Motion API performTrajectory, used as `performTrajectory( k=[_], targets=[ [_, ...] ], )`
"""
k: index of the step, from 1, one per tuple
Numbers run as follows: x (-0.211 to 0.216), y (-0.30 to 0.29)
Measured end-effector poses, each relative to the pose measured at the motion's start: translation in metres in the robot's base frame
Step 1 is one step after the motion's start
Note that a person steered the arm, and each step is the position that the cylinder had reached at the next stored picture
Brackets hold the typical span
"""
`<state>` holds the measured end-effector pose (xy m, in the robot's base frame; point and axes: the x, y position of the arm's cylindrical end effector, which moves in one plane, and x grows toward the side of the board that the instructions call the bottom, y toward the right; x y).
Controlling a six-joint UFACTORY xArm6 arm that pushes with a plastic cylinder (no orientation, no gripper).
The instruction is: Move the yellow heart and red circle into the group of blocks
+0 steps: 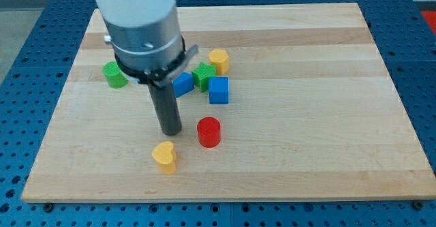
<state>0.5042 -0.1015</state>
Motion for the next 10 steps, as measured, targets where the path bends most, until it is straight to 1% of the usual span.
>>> performTrajectory(
  k=[2,4,5,6,7,9,10],
  targets=[
    [-0.002,-0.076],
    [0.000,-0.106],
    [0.011,-0.134],
    [0.056,-0.101],
    [0.114,-0.077],
    [0.094,-0.001],
    [0.077,0.001]
  ],
)
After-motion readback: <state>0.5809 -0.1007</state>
